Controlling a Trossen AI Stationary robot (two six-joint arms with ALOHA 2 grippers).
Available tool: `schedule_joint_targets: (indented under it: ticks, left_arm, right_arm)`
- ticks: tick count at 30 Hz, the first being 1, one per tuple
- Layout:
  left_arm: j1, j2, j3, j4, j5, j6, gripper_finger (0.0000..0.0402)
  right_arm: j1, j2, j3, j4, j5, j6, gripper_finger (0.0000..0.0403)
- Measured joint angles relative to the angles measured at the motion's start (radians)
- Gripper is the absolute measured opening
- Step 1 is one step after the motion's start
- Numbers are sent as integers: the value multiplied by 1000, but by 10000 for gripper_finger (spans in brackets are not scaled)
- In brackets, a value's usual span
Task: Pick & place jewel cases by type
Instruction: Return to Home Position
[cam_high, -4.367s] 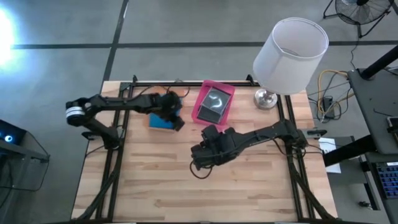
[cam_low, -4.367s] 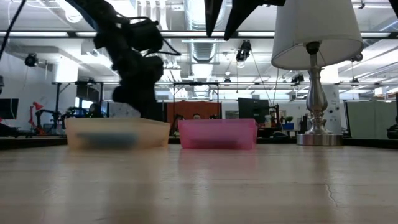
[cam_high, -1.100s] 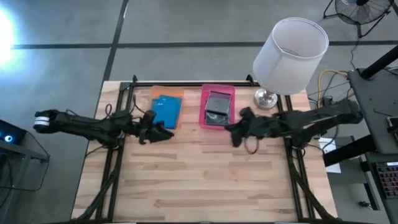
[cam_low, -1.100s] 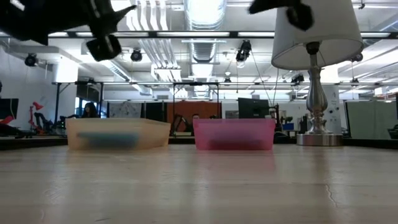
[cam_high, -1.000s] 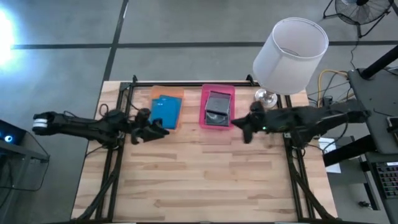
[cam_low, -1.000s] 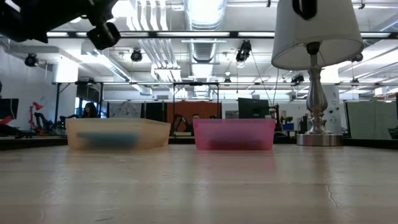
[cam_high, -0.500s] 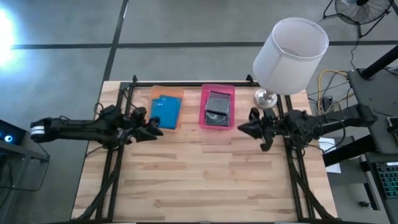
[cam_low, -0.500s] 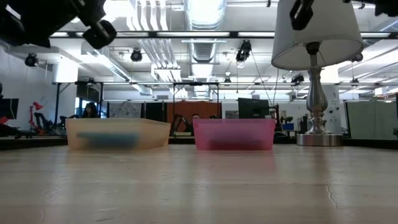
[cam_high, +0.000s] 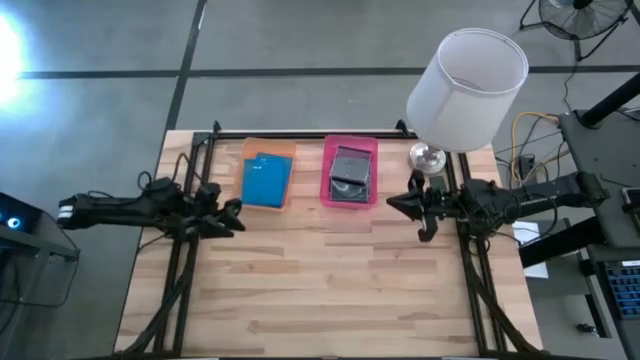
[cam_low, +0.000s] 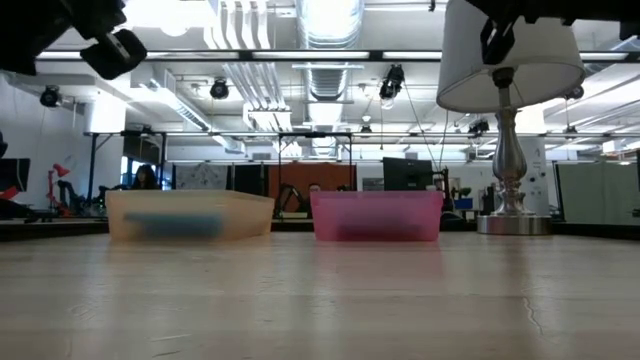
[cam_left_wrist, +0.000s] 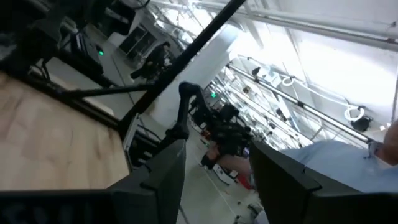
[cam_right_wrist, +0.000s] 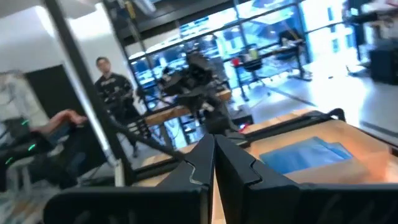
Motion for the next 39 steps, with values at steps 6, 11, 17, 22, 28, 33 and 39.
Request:
schedule_joint_targets:
  ticks: [6, 11, 17, 22, 28, 33, 39]
  left_arm:
    - [1, -154, -56, 1, 1, 0, 162]
    - [-2, -219, -103, 8, 3, 0, 162]
    - [-3, -272, -172, 8, 2, -1, 162]
    - [0, -374, -210, -96, 6, 4, 162]
    - [3, -379, -216, -185, 4, 1, 162]
    - [2, -379, -217, -218, -1, 2, 162]
    - [2, -379, -217, -181, -1, 2, 162]
  right_arm:
    - [0, -25, -33, 53, -9, -32, 9]
    - [-2, -27, -167, 361, -65, -93, 9]
    - [-10, -49, -268, 400, -28, -67, 9]
    - [-14, -82, -338, 398, 37, -79, 9]
    - [-14, -83, -397, 362, 41, -79, 9]
    - [-14, -77, -396, 282, 41, -79, 9]
    - [-13, -77, -396, 229, 41, -79, 9]
